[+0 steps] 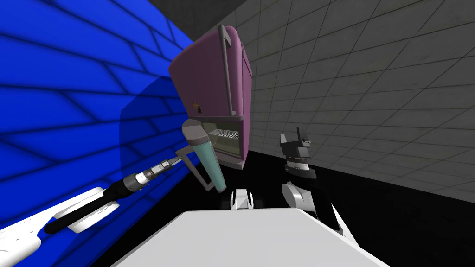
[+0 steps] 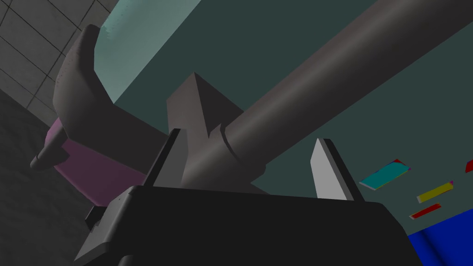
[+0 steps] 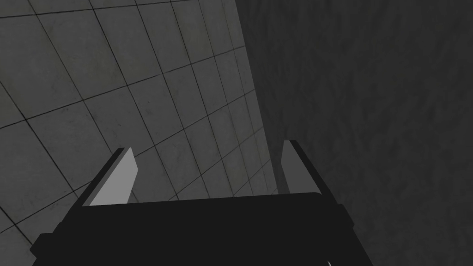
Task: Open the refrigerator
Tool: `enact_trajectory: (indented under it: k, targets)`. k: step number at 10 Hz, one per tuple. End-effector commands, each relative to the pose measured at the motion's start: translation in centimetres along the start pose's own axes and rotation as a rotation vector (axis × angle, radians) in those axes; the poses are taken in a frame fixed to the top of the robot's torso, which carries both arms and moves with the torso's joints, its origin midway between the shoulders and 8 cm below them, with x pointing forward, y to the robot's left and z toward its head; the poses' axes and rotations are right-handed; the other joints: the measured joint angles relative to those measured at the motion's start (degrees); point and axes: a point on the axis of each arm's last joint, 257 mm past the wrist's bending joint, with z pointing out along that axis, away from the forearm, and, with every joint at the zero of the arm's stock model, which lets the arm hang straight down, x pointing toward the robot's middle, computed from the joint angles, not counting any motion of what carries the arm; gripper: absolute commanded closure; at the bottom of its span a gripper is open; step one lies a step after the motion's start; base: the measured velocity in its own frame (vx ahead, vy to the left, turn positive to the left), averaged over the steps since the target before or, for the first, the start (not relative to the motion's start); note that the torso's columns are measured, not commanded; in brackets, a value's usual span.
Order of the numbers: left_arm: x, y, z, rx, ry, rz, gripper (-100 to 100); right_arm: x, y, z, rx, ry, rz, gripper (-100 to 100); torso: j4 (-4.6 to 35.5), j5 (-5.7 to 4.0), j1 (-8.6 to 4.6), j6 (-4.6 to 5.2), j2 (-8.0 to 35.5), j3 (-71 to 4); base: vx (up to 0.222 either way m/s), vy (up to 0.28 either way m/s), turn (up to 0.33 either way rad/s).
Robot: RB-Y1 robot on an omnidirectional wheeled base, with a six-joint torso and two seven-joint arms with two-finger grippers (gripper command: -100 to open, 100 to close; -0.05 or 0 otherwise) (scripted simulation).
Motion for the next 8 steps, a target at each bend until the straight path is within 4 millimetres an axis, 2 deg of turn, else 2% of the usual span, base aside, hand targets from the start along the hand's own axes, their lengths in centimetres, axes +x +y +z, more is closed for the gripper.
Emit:
enact_trajectory:
  k: [1,2,5,6,7,8]
  targets:
    - [-0.1,-2.1,0.5,0.058,0.021,0.018,100,0.0,0.0,0.0,0.000,0.000,0.000,0,0.0,-0.02,-0.29,0.09,-0.1,-0.1,-0.063,0.241,0.029]
    - [-0.1,-2.1,0.5,0.058,0.021,0.018,100,0.0,0.0,0.0,0.000,0.000,0.000,0,0.0,-0.10,-0.37,0.08,0.0,0.0,-0.017,0.232,0.020]
    - [1.4,-4.4,0.8,0.126,0.071,0.026,100,0.0,0.0,0.0,0.000,0.000,0.000,0,0.0,-0.18,-0.29,0.33,-0.4,-0.3,-0.011,0.243,0.030]
    - [1.4,-4.4,0.8,0.126,0.071,0.026,100,0.0,0.0,0.0,0.000,0.000,0.000,0,0.0,-0.21,-0.23,0.28,-0.4,-0.3,-0.036,0.278,0.015]
    - [2.2,-5.6,0.9,0.161,0.096,0.029,100,0.0,0.0,0.0,0.000,0.000,0.000,0,0.1,-0.29,-0.26,0.33,-0.3,-0.3,-0.044,0.309,0.031]
    - [2.2,-5.6,0.9,0.161,0.096,0.029,100,0.0,0.0,0.0,0.000,0.000,0.000,0,0.1,-0.27,-0.29,0.34,-0.3,-0.3,-0.018,0.252,0.005]
